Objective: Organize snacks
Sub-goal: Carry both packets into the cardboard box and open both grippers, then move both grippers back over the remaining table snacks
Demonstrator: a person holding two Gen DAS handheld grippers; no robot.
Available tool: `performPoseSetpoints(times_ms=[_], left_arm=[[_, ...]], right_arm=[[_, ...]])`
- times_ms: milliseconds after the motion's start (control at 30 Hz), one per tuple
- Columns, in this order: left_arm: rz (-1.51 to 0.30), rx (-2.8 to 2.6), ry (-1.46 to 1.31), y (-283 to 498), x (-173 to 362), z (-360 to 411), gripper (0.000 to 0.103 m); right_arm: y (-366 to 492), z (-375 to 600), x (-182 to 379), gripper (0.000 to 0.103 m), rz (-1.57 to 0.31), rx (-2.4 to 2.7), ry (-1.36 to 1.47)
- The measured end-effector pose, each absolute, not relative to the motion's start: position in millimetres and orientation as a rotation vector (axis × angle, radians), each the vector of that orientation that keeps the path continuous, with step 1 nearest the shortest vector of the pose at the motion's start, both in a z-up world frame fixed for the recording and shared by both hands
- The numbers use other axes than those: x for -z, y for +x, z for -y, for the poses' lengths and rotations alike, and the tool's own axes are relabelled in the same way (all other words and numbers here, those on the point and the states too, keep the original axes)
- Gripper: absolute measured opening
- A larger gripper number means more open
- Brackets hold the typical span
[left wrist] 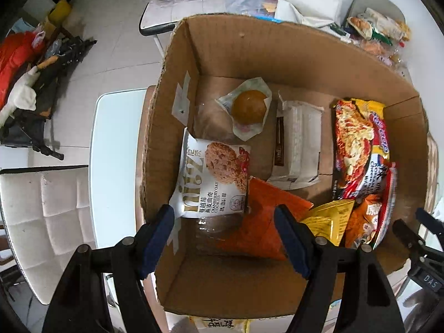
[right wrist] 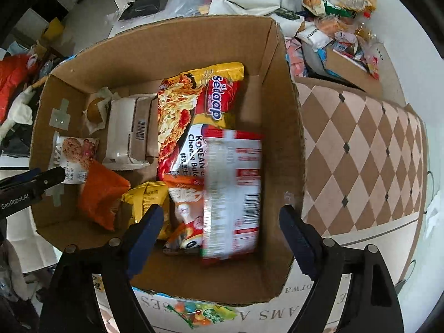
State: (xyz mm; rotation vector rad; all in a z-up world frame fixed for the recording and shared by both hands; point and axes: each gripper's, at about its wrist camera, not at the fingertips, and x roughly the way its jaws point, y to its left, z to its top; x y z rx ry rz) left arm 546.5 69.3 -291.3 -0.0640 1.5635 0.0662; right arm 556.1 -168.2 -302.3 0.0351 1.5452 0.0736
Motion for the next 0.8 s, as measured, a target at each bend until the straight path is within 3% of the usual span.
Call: performPoseSetpoints(times_ms=[633, 733, 800], left_arm=[[-1.439, -0.024, -0.089, 517, 241, -53, 0.075], [-1.390, -0.051, -0.081, 507, 231, -52, 0.075], [-1.352, -0.055, -0.085, 500, 223, -52, 0.082]], right_arm=[[531, 155, 263, 0.088, -1.465, -0.092, 0.045], [523, 156, 254, 0.093, -1.445, -0.080, 0.043], [516, 157, 248, 0.093, -1.417, -0.065, 0.045]])
